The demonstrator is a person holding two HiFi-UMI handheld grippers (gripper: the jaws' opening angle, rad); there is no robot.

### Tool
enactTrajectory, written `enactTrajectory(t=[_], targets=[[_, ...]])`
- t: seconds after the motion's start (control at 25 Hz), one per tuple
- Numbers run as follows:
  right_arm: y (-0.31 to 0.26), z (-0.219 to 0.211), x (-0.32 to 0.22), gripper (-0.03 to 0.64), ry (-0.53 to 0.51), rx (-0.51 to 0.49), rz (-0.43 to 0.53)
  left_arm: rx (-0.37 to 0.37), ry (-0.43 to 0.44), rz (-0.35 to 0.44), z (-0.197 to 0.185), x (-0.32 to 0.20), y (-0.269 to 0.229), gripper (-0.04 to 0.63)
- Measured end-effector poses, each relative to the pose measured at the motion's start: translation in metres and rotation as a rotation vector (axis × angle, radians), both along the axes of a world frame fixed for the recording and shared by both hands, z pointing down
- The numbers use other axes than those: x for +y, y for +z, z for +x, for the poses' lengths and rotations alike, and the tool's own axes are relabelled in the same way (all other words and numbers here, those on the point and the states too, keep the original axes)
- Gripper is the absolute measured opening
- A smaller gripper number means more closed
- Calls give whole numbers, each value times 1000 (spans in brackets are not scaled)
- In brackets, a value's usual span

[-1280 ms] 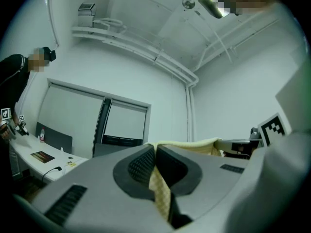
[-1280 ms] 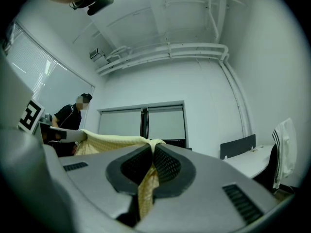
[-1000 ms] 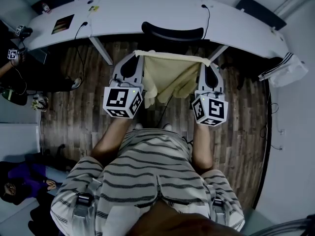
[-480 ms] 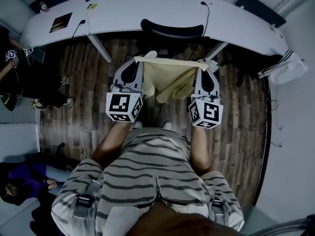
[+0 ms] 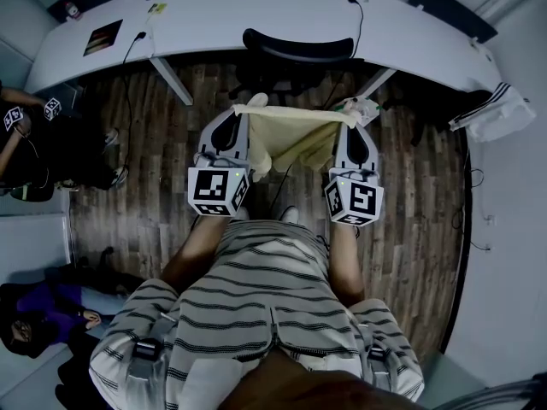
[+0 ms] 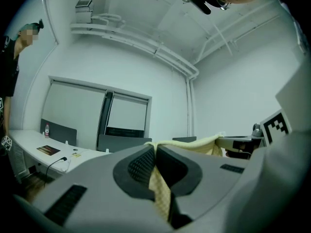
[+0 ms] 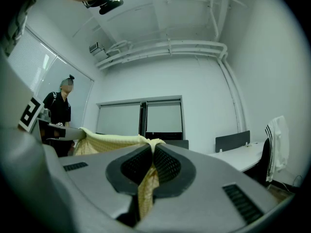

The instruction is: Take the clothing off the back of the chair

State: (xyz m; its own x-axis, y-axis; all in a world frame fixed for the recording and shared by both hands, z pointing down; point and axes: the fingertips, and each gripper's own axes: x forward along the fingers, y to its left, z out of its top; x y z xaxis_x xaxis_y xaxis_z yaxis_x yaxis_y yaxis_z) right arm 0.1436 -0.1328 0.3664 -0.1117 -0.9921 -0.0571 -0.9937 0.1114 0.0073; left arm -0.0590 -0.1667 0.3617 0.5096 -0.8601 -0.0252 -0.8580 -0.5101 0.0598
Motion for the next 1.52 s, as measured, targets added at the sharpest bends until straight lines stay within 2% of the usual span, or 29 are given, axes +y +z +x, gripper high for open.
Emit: enactTrajectory(t=[1.52], targets=[[56,7,24,25,0,7,-107,-81,-12,-42,15,23,60,25]])
